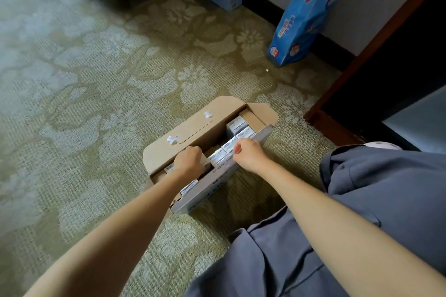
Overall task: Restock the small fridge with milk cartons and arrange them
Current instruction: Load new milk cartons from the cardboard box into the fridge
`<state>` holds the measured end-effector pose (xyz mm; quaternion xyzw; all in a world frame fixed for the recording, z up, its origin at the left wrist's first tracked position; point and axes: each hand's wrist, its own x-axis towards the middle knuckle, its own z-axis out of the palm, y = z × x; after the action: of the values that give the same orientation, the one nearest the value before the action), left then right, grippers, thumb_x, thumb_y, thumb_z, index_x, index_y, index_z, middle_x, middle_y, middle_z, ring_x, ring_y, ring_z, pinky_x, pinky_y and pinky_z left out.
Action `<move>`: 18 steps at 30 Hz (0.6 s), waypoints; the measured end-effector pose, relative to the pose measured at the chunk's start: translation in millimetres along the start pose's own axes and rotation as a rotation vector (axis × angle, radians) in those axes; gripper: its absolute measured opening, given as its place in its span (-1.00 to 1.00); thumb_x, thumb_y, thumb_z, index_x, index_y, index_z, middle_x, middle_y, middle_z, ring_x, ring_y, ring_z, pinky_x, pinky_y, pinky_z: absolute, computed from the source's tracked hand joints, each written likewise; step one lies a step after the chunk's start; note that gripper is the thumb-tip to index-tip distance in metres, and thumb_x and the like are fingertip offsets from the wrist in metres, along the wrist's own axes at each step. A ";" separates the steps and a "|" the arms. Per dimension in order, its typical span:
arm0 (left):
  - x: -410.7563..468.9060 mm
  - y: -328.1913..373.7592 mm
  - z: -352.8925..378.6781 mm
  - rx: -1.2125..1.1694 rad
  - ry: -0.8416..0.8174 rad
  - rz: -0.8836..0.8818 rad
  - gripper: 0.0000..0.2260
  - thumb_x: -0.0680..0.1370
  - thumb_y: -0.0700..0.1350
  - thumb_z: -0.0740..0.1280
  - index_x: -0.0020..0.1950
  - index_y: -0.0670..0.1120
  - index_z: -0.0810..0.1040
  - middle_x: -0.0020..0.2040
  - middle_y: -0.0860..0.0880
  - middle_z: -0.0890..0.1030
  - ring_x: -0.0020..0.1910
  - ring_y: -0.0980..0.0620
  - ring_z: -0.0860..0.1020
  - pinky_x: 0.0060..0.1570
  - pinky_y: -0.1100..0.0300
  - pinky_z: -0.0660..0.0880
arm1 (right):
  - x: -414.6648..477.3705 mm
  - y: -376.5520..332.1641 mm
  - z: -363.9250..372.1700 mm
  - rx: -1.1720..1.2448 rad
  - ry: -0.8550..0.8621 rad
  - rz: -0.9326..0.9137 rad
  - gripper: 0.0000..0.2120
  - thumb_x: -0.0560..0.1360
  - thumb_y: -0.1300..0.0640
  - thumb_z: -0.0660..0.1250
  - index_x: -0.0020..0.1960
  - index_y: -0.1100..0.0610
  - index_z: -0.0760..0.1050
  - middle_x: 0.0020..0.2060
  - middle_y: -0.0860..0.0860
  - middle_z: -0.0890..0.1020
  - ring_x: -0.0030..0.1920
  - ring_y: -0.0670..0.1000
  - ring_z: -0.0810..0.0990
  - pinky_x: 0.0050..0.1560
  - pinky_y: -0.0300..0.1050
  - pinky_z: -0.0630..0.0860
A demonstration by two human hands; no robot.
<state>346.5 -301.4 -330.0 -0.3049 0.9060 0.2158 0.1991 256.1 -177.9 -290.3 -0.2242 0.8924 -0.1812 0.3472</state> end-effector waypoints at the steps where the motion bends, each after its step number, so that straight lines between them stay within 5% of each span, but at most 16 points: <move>1: -0.7 0.9 -2.8 -0.004 0.021 -0.007 -0.80 0.48 -0.08 0.37 -0.18 -0.16 0.41 -0.18 -0.10 0.50 -0.19 -0.06 0.46 -0.26 0.16 0.35 | 0.8 -0.6 0.0 0.000 0.006 -0.006 -0.82 0.53 0.26 0.23 0.13 0.23 0.46 0.12 0.13 0.54 0.16 0.10 0.50 0.13 -0.09 0.46; 4: -7.8 3.2 -20.8 -0.044 0.118 -0.018 -0.80 0.44 -0.14 0.37 -0.25 -0.19 0.39 -0.33 -0.05 0.41 -0.22 -0.08 0.44 -0.29 0.15 0.34 | 3.7 -4.2 1.4 0.005 0.007 -0.025 -0.76 0.50 0.27 0.27 0.16 0.23 0.46 0.15 0.14 0.53 0.18 0.11 0.49 0.18 -0.07 0.46; 8: -18.2 12.4 -57.0 -0.106 0.248 0.006 -0.75 0.40 -0.13 0.39 -0.06 -0.31 0.56 -0.12 -0.21 0.62 -0.14 -0.16 0.58 -0.16 0.06 0.57 | 5.7 -9.0 6.5 0.037 -0.017 -0.072 -0.68 0.47 0.20 0.35 0.21 0.16 0.43 0.14 0.10 0.53 0.17 0.09 0.49 0.15 -0.09 0.45; 13: -27.1 45.4 -95.8 -0.206 0.371 0.071 -0.73 0.37 -0.13 0.45 -0.05 -0.29 0.58 -0.15 -0.18 0.61 -0.22 -0.08 0.52 -0.17 0.08 0.54 | -1.3 -18.7 4.4 0.198 -0.103 -0.226 -0.54 0.35 0.06 0.46 0.19 0.13 0.42 0.09 0.06 0.54 0.10 0.04 0.49 0.10 -0.09 0.43; 16: -27.7 63.5 -100.6 -0.263 0.411 0.164 -0.70 0.38 -0.05 0.47 -0.08 -0.27 0.58 -0.19 -0.14 0.58 -0.25 -0.05 0.44 -0.26 0.16 0.40 | -6.9 -18.7 -4.1 0.376 0.050 -0.206 -0.66 0.28 -0.01 0.43 -0.06 0.15 0.47 -0.14 0.11 0.59 -0.14 0.07 0.57 -0.03 0.01 0.58; 18: -25.9 68.6 -99.4 -0.360 0.421 0.234 -0.72 0.42 -0.05 0.45 -0.11 -0.27 0.58 -0.20 -0.15 0.60 -0.24 -0.08 0.51 -0.23 0.13 0.46 | -8.1 -15.0 -13.7 0.374 0.168 -0.159 -0.73 0.37 0.09 0.42 0.00 0.16 0.47 -0.09 0.10 0.63 -0.08 0.05 0.57 -0.08 -0.12 0.53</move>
<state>299.0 -290.8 -216.4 -0.2667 0.9036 0.3263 -0.0767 255.9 -183.9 -269.2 -0.2096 0.8486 -0.3883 0.2916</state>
